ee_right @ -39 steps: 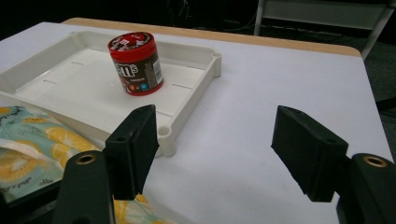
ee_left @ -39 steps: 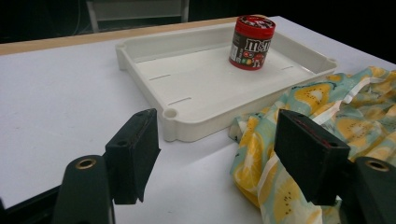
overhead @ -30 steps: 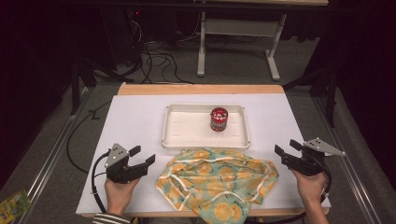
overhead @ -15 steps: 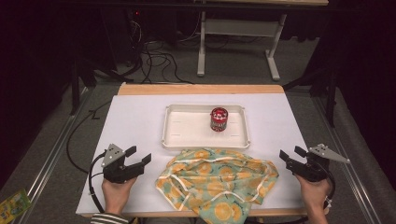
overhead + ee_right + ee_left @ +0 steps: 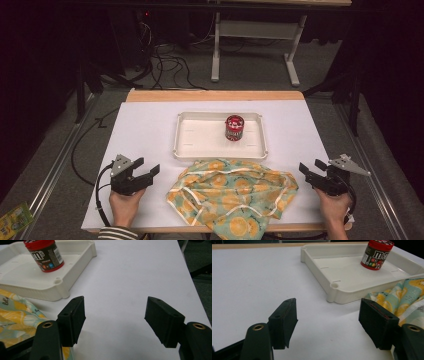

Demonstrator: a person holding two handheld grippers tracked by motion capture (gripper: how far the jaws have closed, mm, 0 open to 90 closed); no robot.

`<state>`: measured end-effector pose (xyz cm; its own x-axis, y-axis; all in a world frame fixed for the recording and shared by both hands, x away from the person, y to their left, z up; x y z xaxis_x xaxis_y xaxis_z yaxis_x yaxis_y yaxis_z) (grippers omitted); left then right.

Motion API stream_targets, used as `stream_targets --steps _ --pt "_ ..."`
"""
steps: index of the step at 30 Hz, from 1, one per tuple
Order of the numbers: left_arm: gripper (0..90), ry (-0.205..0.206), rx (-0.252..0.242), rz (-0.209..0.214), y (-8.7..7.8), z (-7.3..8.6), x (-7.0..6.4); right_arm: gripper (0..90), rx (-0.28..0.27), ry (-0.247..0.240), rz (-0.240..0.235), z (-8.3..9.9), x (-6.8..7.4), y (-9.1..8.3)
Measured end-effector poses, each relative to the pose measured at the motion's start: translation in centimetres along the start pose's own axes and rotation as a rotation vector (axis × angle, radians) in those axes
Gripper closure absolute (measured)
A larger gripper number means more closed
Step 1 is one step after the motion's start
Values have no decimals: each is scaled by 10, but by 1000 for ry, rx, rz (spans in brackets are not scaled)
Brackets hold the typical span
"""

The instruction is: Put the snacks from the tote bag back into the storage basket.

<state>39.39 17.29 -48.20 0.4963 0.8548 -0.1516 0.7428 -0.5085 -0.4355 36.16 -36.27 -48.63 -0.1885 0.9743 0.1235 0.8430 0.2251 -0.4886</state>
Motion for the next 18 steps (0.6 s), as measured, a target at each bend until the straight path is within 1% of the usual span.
stream_targets --steps 7,9,10,11,13,14,15,18 --pt "314 -6 11 -33 7 5 6 348 19 0 17 6 -4 9" --pt "315 -13 18 -45 10 8 9 348 21 -2 33 8 -6 11" --pt "315 -17 18 -52 11 8 10 349 21 6 40 9 -7 12" --pt "315 -17 18 -52 11 8 10 349 21 6 40 9 -7 12" --pt "315 -22 19 -74 15 11 13 349 16 8 55 11 -12 14" --pt "315 -22 19 -74 15 11 13 349 16 8 55 11 -12 14" --pt "314 -14 27 -92 17 13 15 349 19 18 63 12 -13 14" --pt "317 -3 30 -95 20 13 15 353 14 21 71 15 -16 16"
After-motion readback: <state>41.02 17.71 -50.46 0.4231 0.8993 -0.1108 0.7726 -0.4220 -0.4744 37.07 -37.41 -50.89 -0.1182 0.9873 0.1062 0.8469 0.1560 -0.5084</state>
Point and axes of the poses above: each handheld gripper's, and its own axes: y roughly forward along the jaws, z roughly out of its underside, x roughly to its left, the point moved 7 cm from there along y, roughly forward along the jaws, and after that the axes turned 2 degrees about -x, right-handed, at the moved point
